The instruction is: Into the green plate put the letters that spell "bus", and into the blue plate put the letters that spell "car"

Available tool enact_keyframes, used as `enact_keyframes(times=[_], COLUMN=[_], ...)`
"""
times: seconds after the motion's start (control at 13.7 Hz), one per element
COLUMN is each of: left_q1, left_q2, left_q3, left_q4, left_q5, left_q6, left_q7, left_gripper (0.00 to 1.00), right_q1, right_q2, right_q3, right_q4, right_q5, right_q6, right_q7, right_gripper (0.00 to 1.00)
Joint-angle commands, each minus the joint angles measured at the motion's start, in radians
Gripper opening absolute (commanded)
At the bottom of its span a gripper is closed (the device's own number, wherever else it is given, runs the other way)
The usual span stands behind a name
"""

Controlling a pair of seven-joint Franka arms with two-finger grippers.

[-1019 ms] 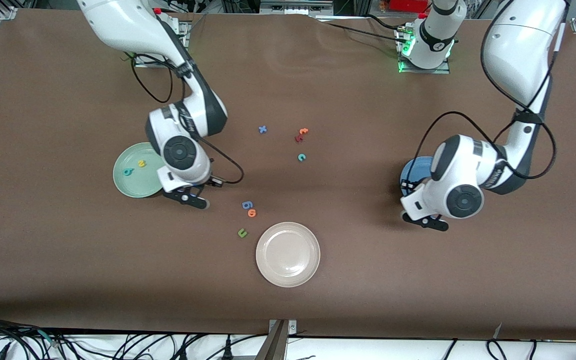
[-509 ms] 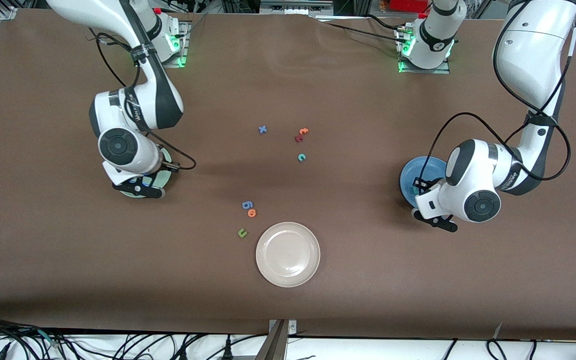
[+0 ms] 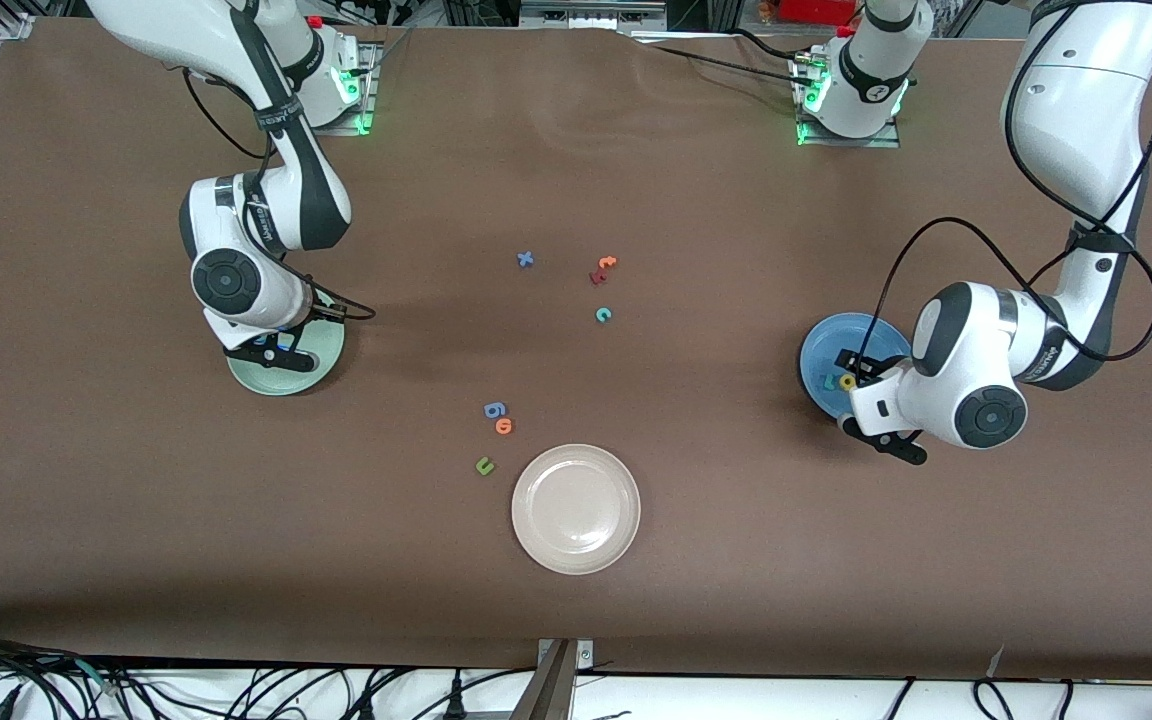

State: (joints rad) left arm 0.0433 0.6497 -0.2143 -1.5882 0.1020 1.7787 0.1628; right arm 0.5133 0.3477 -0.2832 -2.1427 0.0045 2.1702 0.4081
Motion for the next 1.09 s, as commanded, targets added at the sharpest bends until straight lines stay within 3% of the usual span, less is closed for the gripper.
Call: enact_keyframes(times=[0.0, 0.22, 0.36, 0.44, 0.58, 0.73, 0.87, 1.02], left_q1=[-0.023, -0.025, -0.025, -0.025, -0.028, -0.071, -0.114, -0.166], left_q2=[-0.03, -0.036, -0.062, -0.082, -0.088, -0.094, -0.113, -0.11], left_q3=[-0.057, -0.135, -0.198, -0.233, -0.307, -0.323, -0.324, -0.324], left_q4=[-0.006, -0.033, -0.1, -0.145, -0.217, -0.28, -0.326, -0.361], left_q5=[-0.045, -0.064, -0.057, -0.061, -0.051, -0.047, -0.01, 0.053], left_q6=[-0.012, 0.017, 0.085, 0.15, 0.302, 0.425, 0.499, 0.588], left_q7=[-0.153, -0.325, -0.452, -0.527, -0.702, -0.828, -0.978, -1.167], left_gripper=[1.0, 1.0, 1.0, 1.0, 1.0, 1.0, 1.0, 1.0], right_q1=[0.002, -0.001, -0.018, -0.018, -0.018, -0.018, -0.016, -0.018], right_q2=[-0.024, -0.009, 0.002, 0.005, 0.01, -0.002, -0.025, -0.026], right_q3=[-0.008, -0.01, -0.011, -0.011, -0.011, -0.011, -0.013, -0.022], right_q4=[-0.045, -0.049, -0.048, -0.048, -0.046, -0.039, 0.007, 0.137], right_q5=[0.026, 0.026, 0.026, 0.026, 0.026, 0.026, 0.026, 0.026], right_q6=[0.033, 0.057, 0.071, 0.072, 0.069, 0.062, -0.013, -0.178], right_q7=[-0.034, -0.058, -0.089, -0.091, -0.091, -0.091, -0.094, -0.094], right_gripper=[0.1, 0.11, 0.12, 0.21, 0.62, 0.94, 0.99, 0.99])
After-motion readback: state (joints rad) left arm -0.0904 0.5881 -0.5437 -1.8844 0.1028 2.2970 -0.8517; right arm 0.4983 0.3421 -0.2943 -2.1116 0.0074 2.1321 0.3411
